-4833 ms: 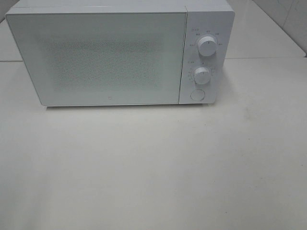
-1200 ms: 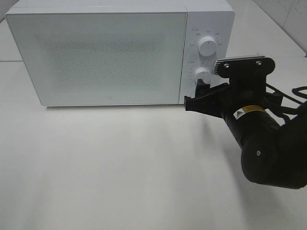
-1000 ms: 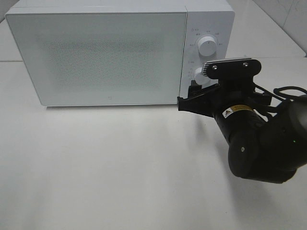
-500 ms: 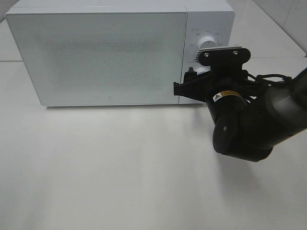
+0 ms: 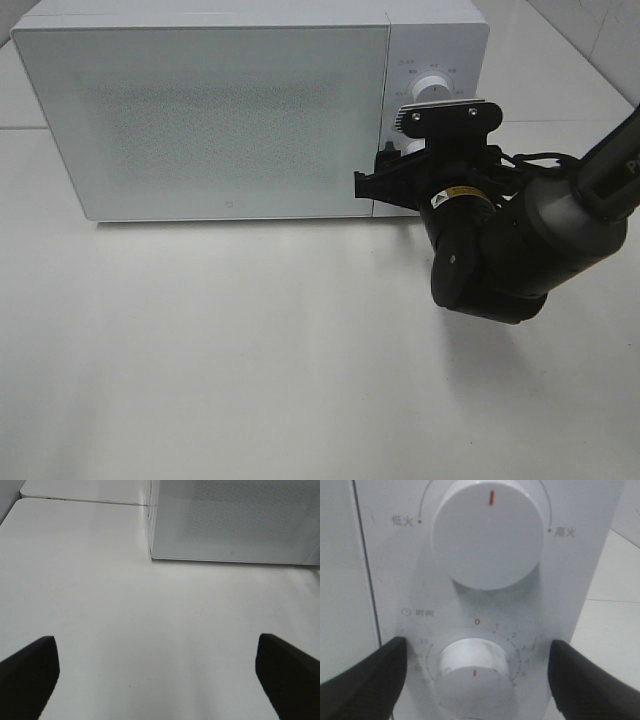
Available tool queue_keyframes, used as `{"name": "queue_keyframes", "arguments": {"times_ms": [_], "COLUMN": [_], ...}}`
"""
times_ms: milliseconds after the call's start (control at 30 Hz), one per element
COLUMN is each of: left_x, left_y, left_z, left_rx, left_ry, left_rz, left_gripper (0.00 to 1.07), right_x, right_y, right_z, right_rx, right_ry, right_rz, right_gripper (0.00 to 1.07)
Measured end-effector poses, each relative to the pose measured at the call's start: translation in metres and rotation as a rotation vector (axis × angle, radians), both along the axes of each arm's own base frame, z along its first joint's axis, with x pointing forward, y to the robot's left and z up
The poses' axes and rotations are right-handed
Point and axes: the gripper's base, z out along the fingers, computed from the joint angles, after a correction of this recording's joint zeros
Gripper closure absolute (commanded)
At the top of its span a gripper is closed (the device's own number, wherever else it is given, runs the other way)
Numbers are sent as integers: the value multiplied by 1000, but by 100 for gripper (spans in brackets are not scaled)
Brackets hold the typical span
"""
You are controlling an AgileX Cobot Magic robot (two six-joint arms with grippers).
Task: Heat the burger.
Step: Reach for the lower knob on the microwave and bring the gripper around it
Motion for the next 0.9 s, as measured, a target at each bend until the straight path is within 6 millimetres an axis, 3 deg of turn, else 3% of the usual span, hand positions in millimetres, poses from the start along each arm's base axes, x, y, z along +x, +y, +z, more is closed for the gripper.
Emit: {"name": "queue_keyframes", "arguments": {"times_ms": [167,333,400,433,467,500,533,600,633,667,700,900], "left_x": [0,0,0,0,0,0,0,0,0,0,0,0], "left_y": [0,0,0,0,0,0,0,0,0,0,0,0], "left_z": [0,0,0,0,0,0,0,0,0,0,0,0], "left_rx": [0,0,0,0,0,0,0,0,0,0,0,0], "left_ry": [0,0,0,0,0,0,0,0,0,0,0,0], "left_rz": [0,0,0,0,0,0,0,0,0,0,0,0], "left_gripper": [6,6,6,6,6,6,6,6,6,6,6,6], "right_x": [0,1,1,1,1,1,1,1,1,1,1,1], "right_y": [1,1,1,1,1,1,0,0,0,0,1,1], "right_z": [0,0,-1,-1,-2,-2,-3,-3,-3,-3,-3,-3], "right_rx": [-1,-2,-1,-1,0,0,0,1,7,7,10,81], "right_ry": [6,7,16,16,24,24,31,32,34,34,33,25], "right_rz": [13,14,15,15,16,16,15,16,16,16,18,13], "right_gripper": [31,38,51,51,63,63,77,83,98,98,107,107]}}
